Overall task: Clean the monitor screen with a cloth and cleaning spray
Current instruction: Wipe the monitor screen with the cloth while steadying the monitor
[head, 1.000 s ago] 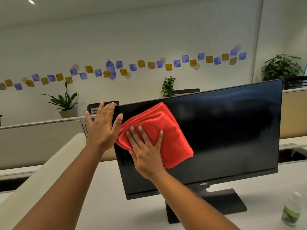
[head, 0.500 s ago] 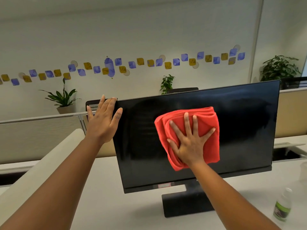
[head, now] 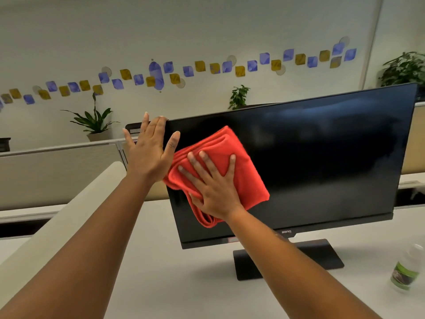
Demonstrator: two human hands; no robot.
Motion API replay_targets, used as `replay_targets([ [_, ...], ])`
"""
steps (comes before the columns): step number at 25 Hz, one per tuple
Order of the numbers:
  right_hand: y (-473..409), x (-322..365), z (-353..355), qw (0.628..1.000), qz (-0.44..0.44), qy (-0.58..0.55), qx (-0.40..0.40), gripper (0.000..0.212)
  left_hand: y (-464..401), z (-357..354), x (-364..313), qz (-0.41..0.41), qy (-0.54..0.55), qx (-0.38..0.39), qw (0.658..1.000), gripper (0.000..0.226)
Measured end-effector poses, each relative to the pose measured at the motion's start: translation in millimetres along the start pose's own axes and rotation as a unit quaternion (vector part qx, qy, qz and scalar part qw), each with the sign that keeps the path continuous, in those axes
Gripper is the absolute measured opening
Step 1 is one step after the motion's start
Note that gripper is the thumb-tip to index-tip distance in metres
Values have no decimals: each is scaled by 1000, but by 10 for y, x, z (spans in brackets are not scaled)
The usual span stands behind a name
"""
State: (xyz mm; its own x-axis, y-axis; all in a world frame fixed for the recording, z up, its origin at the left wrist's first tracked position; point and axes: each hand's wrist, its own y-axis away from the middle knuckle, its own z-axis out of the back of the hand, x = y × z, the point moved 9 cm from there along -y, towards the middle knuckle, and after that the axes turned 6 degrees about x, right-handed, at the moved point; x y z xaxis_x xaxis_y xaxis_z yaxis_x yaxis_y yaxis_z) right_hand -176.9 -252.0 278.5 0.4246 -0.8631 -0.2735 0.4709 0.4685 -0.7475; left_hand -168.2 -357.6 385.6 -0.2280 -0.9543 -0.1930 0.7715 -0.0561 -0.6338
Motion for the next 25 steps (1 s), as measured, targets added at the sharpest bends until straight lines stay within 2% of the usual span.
replay_targets([
  [3, 304, 280, -249, 994, 92, 36, 52, 69, 23, -27, -35, 9, -51, -5, 999, 82],
  [7, 705, 532, -546, 974, 157, 57, 154, 75, 31, -30, -70, 23, -92, -2, 995, 77],
  [10, 1188, 770, -809, 937, 253, 84, 224, 69, 48, -46, -92, 30, -125, -7, 992, 79],
  [12, 1412, 800, -917, 915, 286, 121, 257, 69, 63, -52, -98, 32, -134, -12, 990, 79],
  [17, 1557, 536, -833, 909, 294, 149, 256, 79, 36, -58, -109, 42, -142, -6, 989, 81],
  [21, 1844, 35, -625, 936, 265, 65, 223, 75, 50, -55, -135, 50, -143, -4, 988, 81],
  [25, 2147, -664, -357, 950, 203, 26, 236, 79, 69, -31, -161, 55, -143, -8, 988, 77],
])
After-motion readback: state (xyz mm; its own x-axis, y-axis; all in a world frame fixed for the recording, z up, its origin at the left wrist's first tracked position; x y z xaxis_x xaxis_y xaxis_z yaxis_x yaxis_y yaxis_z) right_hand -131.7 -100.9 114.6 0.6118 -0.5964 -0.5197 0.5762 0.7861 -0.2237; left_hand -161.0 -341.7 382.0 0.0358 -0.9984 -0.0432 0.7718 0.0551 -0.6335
